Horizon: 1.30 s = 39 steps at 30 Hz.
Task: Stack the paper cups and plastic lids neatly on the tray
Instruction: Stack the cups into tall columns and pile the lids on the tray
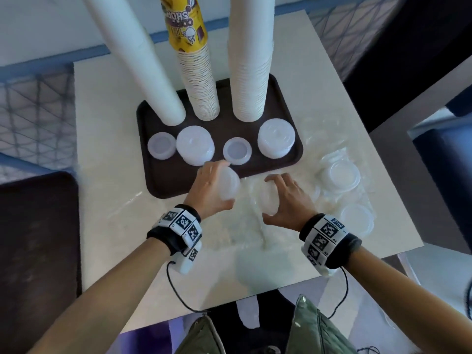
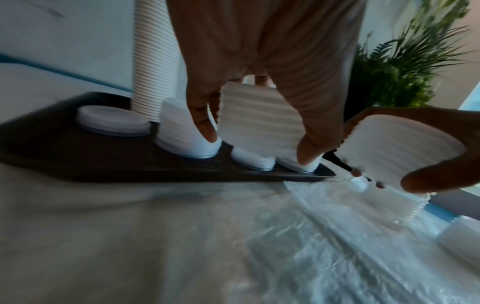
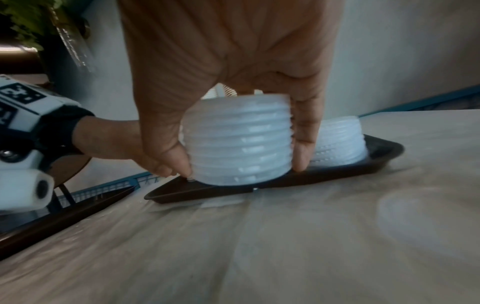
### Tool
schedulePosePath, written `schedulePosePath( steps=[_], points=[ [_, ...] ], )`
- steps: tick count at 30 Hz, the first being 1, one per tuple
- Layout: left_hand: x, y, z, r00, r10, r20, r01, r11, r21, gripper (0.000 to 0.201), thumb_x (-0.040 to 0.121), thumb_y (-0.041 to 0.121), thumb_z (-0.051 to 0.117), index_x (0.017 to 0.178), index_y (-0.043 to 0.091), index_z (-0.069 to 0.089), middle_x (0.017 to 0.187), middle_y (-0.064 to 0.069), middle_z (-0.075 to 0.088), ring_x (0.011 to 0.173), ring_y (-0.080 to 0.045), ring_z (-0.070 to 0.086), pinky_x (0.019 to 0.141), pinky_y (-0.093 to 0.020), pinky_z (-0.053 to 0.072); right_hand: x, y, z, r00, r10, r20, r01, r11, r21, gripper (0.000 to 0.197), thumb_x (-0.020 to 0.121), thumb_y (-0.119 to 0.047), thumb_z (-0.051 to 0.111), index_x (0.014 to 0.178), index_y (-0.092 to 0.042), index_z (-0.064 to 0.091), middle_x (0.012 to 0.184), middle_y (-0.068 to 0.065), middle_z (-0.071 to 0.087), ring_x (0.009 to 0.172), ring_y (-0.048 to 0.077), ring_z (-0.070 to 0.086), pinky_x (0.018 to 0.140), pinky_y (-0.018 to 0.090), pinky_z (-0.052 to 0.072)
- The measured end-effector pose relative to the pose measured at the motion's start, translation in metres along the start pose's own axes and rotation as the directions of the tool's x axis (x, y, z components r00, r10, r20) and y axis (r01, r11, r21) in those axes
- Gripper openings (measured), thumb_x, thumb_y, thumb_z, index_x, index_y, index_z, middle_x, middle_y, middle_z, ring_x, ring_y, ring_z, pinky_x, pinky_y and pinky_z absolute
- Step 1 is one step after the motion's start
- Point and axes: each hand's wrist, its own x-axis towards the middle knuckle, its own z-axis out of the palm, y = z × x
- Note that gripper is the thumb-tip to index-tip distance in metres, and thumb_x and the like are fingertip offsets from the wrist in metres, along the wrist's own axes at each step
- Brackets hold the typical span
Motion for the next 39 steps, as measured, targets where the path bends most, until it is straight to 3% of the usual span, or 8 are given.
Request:
schedulePosePath(
  steps=[4,8,14,18,21,27,31,39],
  points=[
    [-0.02,-0.028,-0.015,0.997,-0.074,-0.023,0.074,0.997,-0.005,0.089,0.057,0.018,0.083,0.132,0.011,0.037,0.127,-0.014,0.04,0.114,-0.033,0.04,0.096,-0.043,0.039,0.01,-0.025,0.01,0.998,-0.049,0.026,0.05,0.998,-0.037,0.078,0.061,-0.033,0.076,0.128,-0.018,0.04,0.125,0.006,0.042,0.111,0.027,0.048,0.083,0.032,0.042],
    [-0.015,-0.02,-0.013,0.998,-0.024,0.059,0.024,1.0,0.003,0.089,0.061,0.019,0.081,0.135,0.013,0.034,0.131,-0.012,0.037,0.118,-0.03,0.036,0.097,-0.038,0.035,-0.004,-0.018,0.016,0.997,0.003,0.075,0.003,0.997,-0.08,0.078,0.062,-0.036,0.074,0.129,-0.021,0.038,0.122,0.004,0.041,0.109,0.025,0.048,0.08,0.033,0.045],
    [0.022,0.041,0.021,0.971,0.135,0.198,-0.146,0.988,0.044,0.087,0.064,0.02,0.078,0.136,0.013,0.031,0.131,-0.013,0.037,0.12,-0.029,0.034,0.1,-0.034,0.032,-0.049,0.027,0.012,0.981,0.187,0.059,-0.185,0.982,-0.03,0.078,0.06,-0.037,0.073,0.128,-0.022,0.038,0.119,0.003,0.041,0.108,0.025,0.049,0.086,0.036,0.047],
    [0.044,0.085,0.054,0.953,0.17,0.252,-0.184,0.982,0.033,0.085,0.062,0.02,0.078,0.134,0.014,0.032,0.125,-0.013,0.038,0.117,-0.029,0.036,0.096,-0.035,0.036,-0.08,0.052,0.009,0.96,0.281,-0.003,-0.281,0.96,0.007,0.076,0.06,-0.034,0.072,0.128,-0.022,0.04,0.116,0.002,0.043,0.105,0.023,0.05,0.072,0.027,0.041],
    [0.055,0.109,0.079,0.944,0.171,0.281,-0.201,0.976,0.081,0.086,0.062,0.023,0.079,0.133,0.015,0.032,0.124,-0.014,0.038,0.118,-0.03,0.035,0.093,-0.035,0.037,-0.096,0.065,0.009,0.946,0.323,-0.028,-0.322,0.946,0.043,0.075,0.062,-0.034,0.071,0.129,-0.022,0.039,0.118,0.002,0.042,0.106,0.023,0.049,0.071,0.027,0.039],
    [0.072,0.13,0.113,0.94,0.139,0.311,-0.216,0.949,0.23,0.088,0.062,0.028,0.079,0.133,0.014,0.03,0.128,-0.016,0.038,0.116,-0.033,0.04,0.091,-0.038,0.04,-0.111,0.079,0.015,0.942,0.333,-0.04,-0.329,0.94,0.087,0.074,0.063,-0.034,0.069,0.129,-0.022,0.039,0.119,0.002,0.04,0.108,0.024,0.047,0.067,0.028,0.041],
    [0.077,0.134,0.125,0.942,0.109,0.319,-0.209,0.931,0.299,0.088,0.062,0.03,0.078,0.134,0.014,0.029,0.131,-0.018,0.038,0.114,-0.035,0.043,0.09,-0.042,0.044,-0.116,0.084,0.017,0.944,0.328,-0.026,-0.323,0.94,0.11,0.074,0.063,-0.034,0.069,0.129,-0.021,0.039,0.12,0.003,0.04,0.108,0.025,0.046,0.073,0.036,0.05],
    [0.079,0.14,0.132,0.945,0.055,0.324,-0.175,0.919,0.354,0.091,0.059,0.03,0.079,0.133,0.015,0.029,0.129,-0.02,0.041,0.115,-0.036,0.041,0.089,-0.043,0.045,-0.118,0.092,0.016,0.953,0.303,-0.023,-0.297,0.944,0.144,0.075,0.062,-0.032,0.069,0.13,-0.019,0.04,0.12,0.004,0.041,0.106,0.027,0.047,0.074,0.038,0.052]
  ],
)
